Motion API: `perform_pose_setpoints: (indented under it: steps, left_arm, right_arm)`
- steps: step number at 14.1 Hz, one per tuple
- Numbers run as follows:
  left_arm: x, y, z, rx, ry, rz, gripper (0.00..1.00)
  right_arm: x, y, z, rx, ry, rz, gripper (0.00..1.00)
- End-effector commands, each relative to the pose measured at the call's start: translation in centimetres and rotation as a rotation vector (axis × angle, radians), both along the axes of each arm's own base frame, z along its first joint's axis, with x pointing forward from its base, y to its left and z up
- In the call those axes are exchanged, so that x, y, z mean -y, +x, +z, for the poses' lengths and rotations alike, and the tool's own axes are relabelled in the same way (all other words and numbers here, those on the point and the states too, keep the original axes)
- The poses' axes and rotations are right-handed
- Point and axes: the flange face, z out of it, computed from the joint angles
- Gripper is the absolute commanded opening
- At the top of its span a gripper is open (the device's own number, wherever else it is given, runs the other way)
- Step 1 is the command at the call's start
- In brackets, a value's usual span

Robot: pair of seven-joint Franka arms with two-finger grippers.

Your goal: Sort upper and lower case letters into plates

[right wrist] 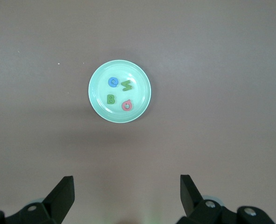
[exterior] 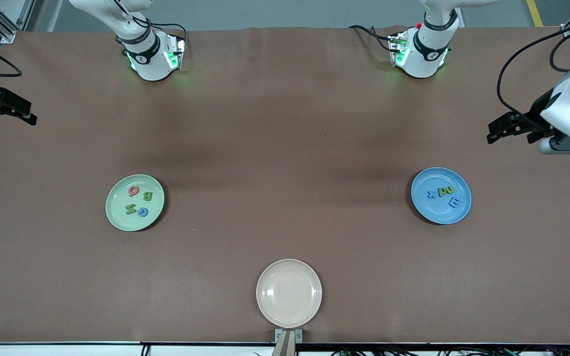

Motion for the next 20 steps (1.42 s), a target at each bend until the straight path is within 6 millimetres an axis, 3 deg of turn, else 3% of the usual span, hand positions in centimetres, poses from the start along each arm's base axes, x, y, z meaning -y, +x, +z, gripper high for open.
perform_pose_setpoints:
  steps: [1, 5, 9, 13, 20]
  left_arm:
    - [-1.2, 0.3, 2.6, -0.001, -0.01, 0.011, 1.0]
    - [-3.0, -0.3, 5.6, 0.013, -0.01, 0.031, 1.0]
    - [-3.1, 0.2, 7.6, 0.064, -0.007, 0.031, 1.0]
    - [-3.2, 1.4, 7.7, 0.12, 0.04, 0.024, 1.0]
    - [-3.0, 1.3, 7.5, 0.116, 0.033, 0.034, 1.0]
  right_arm:
    - [-0.3, -1.0, 1.6, 0.043, 0.008, 0.011, 1.0]
    - [-0.3, -1.0, 1.7, 0.038, 0.01, 0.009, 1.0]
    - [-0.3, -1.6, 1.9, -0.005, 0.013, -0.003, 1.0]
    - [0.0, -1.9, 2.5, -0.011, 0.014, -0.008, 1.0]
    - [-0.2, -2.1, 2.1, -0.035, 0.018, -0.008, 1.0]
